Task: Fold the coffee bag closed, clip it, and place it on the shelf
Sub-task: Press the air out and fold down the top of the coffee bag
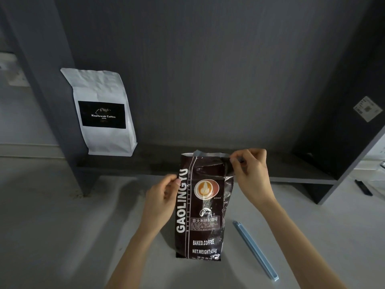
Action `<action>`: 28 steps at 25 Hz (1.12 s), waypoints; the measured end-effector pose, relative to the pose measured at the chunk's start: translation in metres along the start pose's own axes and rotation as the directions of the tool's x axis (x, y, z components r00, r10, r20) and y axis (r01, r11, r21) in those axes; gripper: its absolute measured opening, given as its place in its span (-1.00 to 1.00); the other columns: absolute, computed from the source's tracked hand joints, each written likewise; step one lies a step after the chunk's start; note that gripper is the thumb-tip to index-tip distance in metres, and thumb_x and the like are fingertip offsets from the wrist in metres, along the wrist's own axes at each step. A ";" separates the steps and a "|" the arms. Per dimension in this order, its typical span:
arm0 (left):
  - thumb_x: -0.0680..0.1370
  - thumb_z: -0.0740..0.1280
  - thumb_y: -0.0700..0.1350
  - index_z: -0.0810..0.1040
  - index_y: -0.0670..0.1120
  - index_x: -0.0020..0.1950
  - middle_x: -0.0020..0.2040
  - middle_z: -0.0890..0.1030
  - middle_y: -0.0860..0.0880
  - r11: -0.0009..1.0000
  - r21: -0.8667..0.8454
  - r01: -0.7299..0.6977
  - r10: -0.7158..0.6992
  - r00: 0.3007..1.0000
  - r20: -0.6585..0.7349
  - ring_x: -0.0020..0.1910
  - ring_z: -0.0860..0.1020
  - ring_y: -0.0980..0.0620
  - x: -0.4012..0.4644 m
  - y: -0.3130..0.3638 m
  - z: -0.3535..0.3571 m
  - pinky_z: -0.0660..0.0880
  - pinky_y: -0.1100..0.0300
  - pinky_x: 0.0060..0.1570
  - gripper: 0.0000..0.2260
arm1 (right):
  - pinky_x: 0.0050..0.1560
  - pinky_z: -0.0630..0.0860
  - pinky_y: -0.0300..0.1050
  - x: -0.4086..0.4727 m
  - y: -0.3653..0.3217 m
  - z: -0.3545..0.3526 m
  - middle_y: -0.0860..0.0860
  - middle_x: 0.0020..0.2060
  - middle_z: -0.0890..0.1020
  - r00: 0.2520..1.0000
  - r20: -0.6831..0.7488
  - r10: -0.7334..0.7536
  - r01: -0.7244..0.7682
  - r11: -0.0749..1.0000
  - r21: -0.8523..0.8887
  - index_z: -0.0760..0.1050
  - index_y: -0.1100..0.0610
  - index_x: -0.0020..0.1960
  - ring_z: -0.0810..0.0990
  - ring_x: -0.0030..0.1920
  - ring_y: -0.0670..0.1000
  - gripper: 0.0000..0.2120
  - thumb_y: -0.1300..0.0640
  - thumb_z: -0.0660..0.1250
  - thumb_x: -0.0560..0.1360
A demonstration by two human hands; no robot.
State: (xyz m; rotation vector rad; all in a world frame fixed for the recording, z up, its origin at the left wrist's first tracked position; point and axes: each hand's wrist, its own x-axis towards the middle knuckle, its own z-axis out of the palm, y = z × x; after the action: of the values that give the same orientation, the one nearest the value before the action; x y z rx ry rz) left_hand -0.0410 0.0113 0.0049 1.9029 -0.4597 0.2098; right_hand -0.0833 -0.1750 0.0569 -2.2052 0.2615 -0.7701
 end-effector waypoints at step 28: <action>0.48 0.28 -0.10 0.57 -0.14 0.09 -0.08 0.60 0.07 0.983 -0.145 0.116 -0.130 0.987 -0.093 -0.25 0.54 0.44 -0.008 0.002 0.001 0.40 0.61 -0.25 -0.77 | -0.23 0.50 -0.28 -0.052 0.017 0.034 0.04 -0.19 0.63 0.949 0.153 0.275 -0.312 0.888 0.338 0.48 0.13 0.00 0.60 -0.15 0.03 -0.88 0.19 0.23 0.48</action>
State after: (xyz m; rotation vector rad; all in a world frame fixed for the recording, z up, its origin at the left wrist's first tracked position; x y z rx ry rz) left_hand -0.0490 0.0117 0.0039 1.7675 -0.2795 0.1874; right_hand -0.1031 -0.1445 0.0041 -1.7976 0.3643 -0.4905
